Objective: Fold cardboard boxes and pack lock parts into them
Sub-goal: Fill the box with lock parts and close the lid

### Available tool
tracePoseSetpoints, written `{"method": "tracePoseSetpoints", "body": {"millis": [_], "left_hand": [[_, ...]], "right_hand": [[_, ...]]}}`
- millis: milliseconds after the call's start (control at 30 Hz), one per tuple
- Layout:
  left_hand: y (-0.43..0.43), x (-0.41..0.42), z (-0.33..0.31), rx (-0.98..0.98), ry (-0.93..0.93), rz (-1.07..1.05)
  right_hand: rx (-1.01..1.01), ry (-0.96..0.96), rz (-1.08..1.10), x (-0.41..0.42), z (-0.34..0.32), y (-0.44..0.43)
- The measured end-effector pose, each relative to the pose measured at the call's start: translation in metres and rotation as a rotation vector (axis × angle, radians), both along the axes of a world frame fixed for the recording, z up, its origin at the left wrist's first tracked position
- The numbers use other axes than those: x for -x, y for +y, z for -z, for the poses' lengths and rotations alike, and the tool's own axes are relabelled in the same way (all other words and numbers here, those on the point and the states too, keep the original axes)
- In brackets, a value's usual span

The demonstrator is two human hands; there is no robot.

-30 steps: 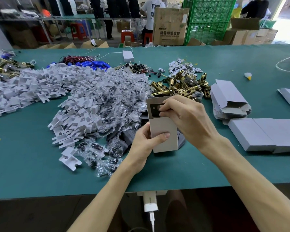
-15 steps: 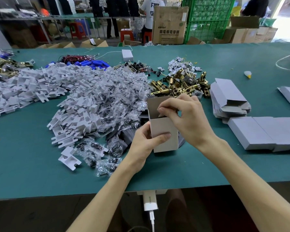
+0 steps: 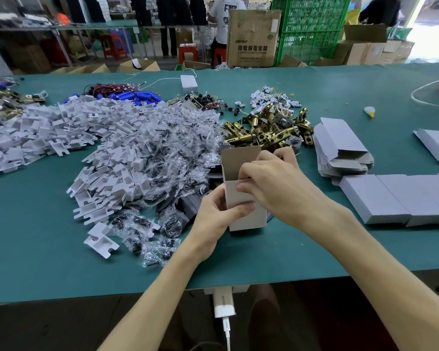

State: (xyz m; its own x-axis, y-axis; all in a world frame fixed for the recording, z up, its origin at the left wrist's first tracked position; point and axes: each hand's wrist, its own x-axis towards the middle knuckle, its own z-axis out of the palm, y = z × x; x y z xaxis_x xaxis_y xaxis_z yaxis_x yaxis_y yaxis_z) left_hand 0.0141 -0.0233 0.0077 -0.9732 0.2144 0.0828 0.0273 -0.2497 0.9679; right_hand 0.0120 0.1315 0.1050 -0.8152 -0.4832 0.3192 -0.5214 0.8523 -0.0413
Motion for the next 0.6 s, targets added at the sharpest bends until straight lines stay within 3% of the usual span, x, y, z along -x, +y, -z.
{"method": "tracePoseSetpoints", "body": {"millis": [267,500,600], "left_hand": [[-0.001,-0.001,0.000,0.018,0.014,0.019],[0.000,0.000,0.001,0.029,0.082,0.029],[0.000,-0.001,0.001,0.006,0.090,0.053]], "right_hand": [[0.024,-0.128,0.030,0.004,-0.010,-0.002],[-0.155,-0.121,0.000,0.000,-0.014,-0.009],[-0.135,-0.177,-0.017,-0.002,-0.016,-0.009]]}}
